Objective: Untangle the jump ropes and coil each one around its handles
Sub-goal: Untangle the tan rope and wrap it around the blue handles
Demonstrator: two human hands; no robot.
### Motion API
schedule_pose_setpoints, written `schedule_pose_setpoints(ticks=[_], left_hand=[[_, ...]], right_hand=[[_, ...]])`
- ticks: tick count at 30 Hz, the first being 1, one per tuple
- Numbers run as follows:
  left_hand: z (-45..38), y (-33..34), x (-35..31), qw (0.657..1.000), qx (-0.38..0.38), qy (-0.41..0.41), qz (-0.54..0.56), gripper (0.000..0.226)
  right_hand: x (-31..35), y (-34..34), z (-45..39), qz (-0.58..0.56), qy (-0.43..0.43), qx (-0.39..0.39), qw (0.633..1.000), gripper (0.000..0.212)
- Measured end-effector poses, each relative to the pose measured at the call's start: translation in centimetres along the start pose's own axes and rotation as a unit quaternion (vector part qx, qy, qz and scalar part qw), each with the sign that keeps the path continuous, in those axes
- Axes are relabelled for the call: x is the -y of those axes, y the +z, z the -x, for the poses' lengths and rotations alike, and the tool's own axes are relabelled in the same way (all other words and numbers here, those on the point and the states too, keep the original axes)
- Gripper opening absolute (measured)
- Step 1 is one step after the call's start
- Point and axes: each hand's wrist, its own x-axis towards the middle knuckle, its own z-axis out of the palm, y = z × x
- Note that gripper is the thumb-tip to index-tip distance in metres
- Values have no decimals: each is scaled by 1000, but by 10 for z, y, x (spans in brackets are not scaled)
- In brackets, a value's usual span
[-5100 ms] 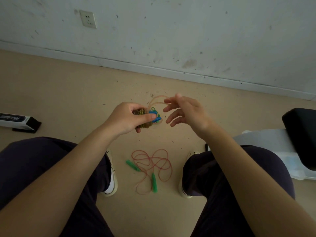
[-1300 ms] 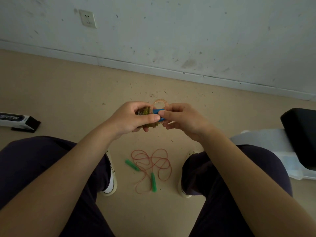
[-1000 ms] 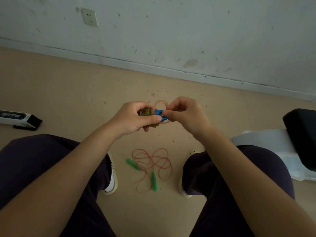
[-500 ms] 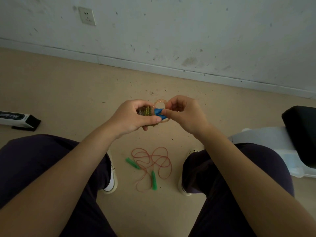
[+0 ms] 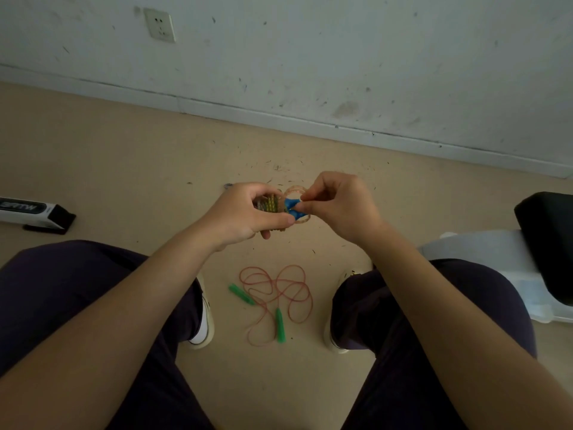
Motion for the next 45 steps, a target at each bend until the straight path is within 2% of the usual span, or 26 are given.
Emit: schedule_pose_setpoints(ticks=[5,11,17,21,27,36,41,45], left_hand=[[2,-3,-1,1000,2,-8,0,47],[2,-4,-2,999,0,-18,-38,48],[2,-2,-4,997,22,-5,-68,48],[2,-4,-3,999,0,-4,-40,44],[0,-4,-4,998,4,-7,-55,48],[2,-4,-4,1000,2,-26,3,44],[0,-6,-4,998,17,-52,10,45],[-1,-7,-4,998,25,-53,5,46]], right_hand=[[2,-3,-1,-59,25,31,997,16],[-3,0,-1,-40,44,67,996,13],[-4,7,-1,-55,46,61,996,15],[-5,2,-2,-57,57,36,996,13],[-5,11,-1,8,19,11,1000,21],[-3,5,-1,-134,32,47,989,16],[-4,-3,-2,-119,36,83,989,5],[-4,-5,-2,-98,9,67,993,7]])
